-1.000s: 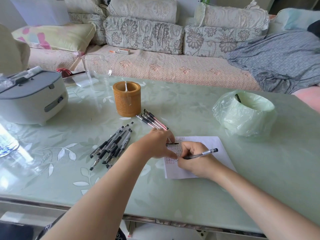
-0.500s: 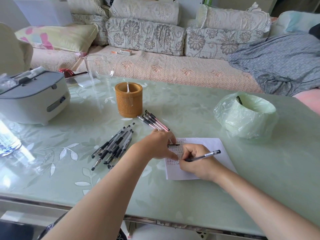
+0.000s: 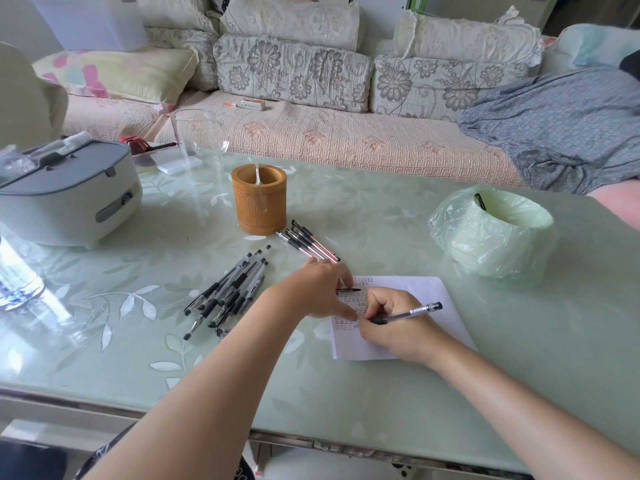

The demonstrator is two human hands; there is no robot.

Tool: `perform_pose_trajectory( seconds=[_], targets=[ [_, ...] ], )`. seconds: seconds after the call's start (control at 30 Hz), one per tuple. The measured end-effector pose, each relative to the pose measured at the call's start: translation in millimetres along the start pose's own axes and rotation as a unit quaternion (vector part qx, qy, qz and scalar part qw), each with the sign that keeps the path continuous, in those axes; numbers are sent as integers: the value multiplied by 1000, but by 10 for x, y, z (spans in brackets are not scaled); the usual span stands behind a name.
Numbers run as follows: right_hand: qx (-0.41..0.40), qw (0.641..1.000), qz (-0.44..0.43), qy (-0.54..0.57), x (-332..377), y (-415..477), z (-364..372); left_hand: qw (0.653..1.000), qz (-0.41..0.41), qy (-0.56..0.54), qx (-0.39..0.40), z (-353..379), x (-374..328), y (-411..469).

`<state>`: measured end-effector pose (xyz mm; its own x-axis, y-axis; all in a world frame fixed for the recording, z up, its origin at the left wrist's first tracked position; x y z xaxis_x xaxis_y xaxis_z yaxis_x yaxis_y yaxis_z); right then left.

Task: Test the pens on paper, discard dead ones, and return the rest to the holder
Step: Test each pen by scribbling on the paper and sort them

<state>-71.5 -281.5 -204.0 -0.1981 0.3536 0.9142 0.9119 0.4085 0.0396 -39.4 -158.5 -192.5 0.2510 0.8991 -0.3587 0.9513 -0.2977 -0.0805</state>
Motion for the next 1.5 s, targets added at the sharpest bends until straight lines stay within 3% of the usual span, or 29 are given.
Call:
perform_pose_trajectory(
  seconds=[0.73, 1.07, 1.2, 1.33, 1.5],
  targets=[
    [13, 1000, 12, -13, 35, -27, 15, 1000, -3, -1, 4, -12, -14, -22],
    [-47, 989, 29, 134, 55, -23, -130, 1000, 22, 16, -5, -88, -7, -37],
    [-76, 986, 34, 146, 66, -20, -256, 1000, -6, 16, -7, -154, 98, -74],
    [-46, 991, 26, 123, 112, -4, -362, 1000, -21, 9, -11, -192, 109, -100],
    [-37, 969, 59, 238, 131, 33, -424, 998, -38, 4, -40, -294, 100, -81]
  ],
)
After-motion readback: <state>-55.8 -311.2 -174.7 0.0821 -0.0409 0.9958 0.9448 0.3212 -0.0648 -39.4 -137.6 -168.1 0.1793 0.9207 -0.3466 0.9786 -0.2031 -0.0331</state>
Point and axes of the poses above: each hand's wrist, its own y-axis towards the middle knuckle, its own z-axis out of the palm, x = y × z, the point moved 9 cm from there along y, towards the middle knuckle, and after that the axes turned 6 degrees about y, right-handed, at the moved point
